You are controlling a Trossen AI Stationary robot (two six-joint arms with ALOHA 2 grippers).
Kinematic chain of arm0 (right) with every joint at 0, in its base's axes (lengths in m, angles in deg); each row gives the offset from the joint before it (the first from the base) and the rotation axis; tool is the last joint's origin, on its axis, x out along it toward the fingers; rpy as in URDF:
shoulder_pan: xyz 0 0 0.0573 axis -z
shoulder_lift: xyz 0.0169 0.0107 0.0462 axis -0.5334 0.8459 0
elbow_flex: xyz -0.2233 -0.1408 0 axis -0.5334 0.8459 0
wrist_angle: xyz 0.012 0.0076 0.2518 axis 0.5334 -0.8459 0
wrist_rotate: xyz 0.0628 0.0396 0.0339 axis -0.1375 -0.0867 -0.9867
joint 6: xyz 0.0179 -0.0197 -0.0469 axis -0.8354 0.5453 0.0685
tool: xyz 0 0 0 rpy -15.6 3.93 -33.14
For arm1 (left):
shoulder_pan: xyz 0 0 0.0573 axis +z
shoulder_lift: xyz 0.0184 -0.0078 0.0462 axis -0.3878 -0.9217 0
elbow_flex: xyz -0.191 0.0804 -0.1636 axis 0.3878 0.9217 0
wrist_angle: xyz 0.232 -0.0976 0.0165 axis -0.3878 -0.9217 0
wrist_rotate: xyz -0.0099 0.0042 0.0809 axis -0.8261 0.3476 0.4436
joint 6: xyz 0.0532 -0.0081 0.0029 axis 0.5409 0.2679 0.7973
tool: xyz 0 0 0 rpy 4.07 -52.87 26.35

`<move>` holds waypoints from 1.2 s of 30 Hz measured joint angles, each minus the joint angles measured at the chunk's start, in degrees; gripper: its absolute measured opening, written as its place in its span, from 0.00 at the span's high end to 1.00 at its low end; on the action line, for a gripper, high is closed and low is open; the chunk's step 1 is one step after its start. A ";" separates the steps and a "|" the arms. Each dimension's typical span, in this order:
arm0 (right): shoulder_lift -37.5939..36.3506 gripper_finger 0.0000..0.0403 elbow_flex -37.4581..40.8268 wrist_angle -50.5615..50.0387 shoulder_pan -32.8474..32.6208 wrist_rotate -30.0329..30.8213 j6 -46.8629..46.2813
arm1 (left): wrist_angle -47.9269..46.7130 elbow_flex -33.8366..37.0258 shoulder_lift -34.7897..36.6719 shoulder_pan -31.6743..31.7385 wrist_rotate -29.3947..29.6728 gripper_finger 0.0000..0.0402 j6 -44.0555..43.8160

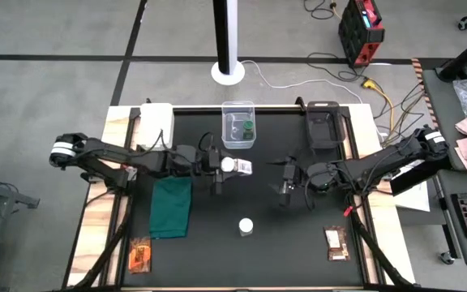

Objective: Sort spices by type
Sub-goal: Put the top white seasoning bottle into the black bin

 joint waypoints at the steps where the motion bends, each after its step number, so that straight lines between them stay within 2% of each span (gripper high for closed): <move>1: 0.00 0.21 -0.04 0.26 0.00 0.00 0.48 | 0.97 0.00 -0.44 -0.02 -0.12 0.56 0.01; 5: 0.00 0.15 -0.07 0.14 0.00 -1.34 1.33 | 6.18 0.00 -2.20 0.13 -3.38 0.56 -0.03; 10: 0.00 0.15 -0.07 0.14 0.00 -1.42 1.61 | 11.64 -0.02 -4.19 -0.09 -5.07 0.56 -0.57; 14: 0.00 0.16 -0.07 0.29 0.00 -1.43 1.79 | 11.76 -2.18 -5.93 -0.05 -9.06 0.56 -0.91; 24: 0.00 0.16 -0.09 1.28 -0.03 -3.17 1.27 | 5.92 -11.32 -12.72 -0.48 -11.90 0.56 0.73; 30: 0.00 0.28 -0.11 -0.48 -0.01 -3.21 -1.48 | 4.77 -12.28 -13.22 -0.48 -11.74 0.56 1.79; 36: -0.04 0.54 -0.15 -0.93 -0.04 -3.37 -2.13 | 4.71 -12.23 -12.92 -0.42 -11.06 0.56 2.66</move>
